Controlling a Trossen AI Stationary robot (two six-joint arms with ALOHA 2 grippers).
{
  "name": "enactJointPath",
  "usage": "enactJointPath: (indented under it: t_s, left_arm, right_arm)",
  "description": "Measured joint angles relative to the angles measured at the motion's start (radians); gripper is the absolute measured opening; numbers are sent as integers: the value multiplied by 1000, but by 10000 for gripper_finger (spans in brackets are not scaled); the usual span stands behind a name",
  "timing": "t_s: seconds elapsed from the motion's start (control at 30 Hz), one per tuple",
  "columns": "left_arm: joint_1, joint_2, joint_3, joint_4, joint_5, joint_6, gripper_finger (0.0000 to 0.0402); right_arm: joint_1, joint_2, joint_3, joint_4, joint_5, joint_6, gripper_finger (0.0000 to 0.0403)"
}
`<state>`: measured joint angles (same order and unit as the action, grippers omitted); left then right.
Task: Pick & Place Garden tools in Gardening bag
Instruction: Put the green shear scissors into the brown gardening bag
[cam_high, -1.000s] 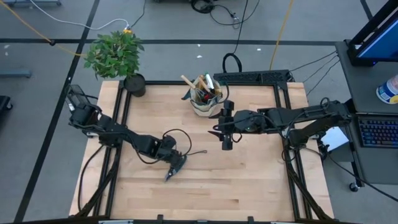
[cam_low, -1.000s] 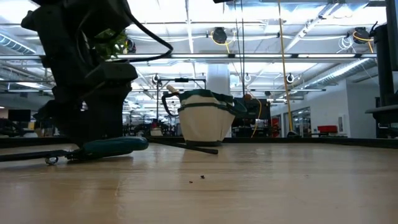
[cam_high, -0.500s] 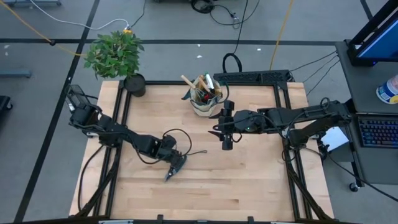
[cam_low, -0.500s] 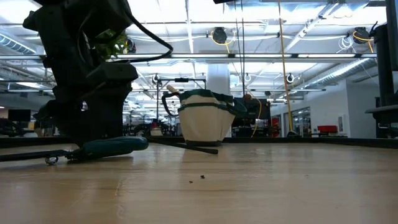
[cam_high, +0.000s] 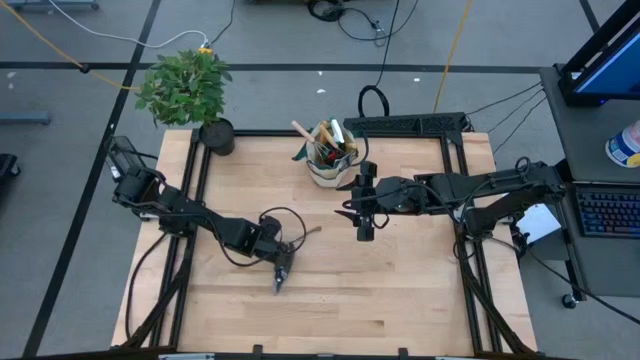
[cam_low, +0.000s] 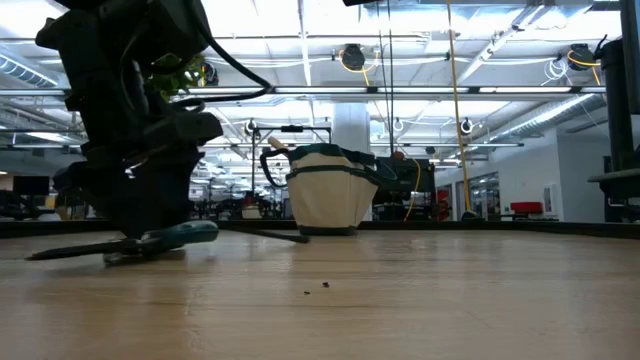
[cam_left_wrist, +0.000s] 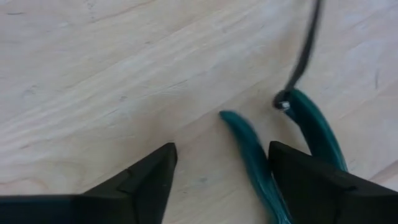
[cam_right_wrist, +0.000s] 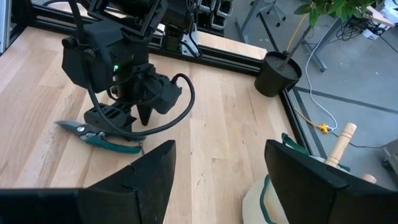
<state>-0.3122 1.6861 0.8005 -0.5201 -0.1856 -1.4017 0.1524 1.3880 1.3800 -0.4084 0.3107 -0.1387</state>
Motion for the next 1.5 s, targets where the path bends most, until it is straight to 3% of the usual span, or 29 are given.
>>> enactJointPath:
  t_s: [0.3, 0.67, 0.97, 1.23, 1.5]
  left_arm:
    - [1, 0, 0, -25, 10, -24, 181]
    - [2, -1, -3, -22, 16, -33, 22]
    - [1, -1, -4, -14, 15, -37, 54]
    - [6, -33, -10, -2, 4, 75, 58]
    - [46, -80, -11, -2, 33, 159, 132]
  right_arm:
    - [0, 0, 0, 0, 1, 23, 240]
    - [0, 0, 0, 0, 1, 22, 240]
    - [0, 0, 0, 0, 2, 18, 240]
    - [0, 0, 0, 0, 2, 14, 240]
    - [0, 0, 0, 0, 2, 3, 240]
